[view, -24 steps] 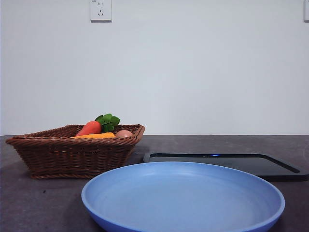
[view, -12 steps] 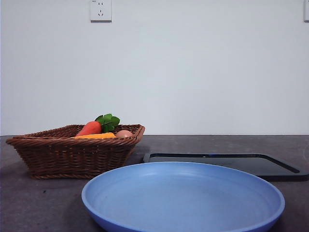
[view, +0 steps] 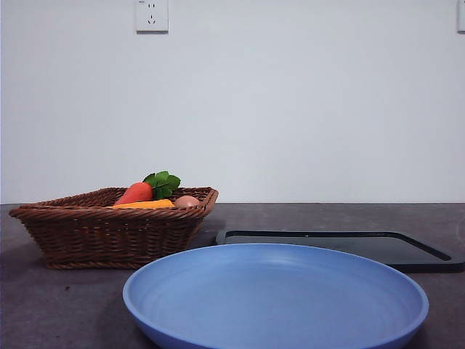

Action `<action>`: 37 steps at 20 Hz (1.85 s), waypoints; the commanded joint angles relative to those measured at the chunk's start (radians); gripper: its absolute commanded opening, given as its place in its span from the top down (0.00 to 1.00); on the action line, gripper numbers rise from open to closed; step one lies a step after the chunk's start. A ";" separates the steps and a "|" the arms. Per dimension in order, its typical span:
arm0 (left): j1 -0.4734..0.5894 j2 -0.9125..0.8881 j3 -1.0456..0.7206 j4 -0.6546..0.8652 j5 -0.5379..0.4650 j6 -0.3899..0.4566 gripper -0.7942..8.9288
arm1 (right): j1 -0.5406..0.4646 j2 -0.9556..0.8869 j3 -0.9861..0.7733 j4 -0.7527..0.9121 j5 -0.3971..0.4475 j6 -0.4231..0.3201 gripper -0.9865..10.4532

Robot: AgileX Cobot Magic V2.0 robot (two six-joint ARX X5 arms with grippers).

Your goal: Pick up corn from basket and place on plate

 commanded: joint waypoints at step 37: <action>-0.022 0.100 0.046 -0.069 0.063 0.105 0.54 | 0.417 0.936 0.047 0.252 0.008 -0.009 0.68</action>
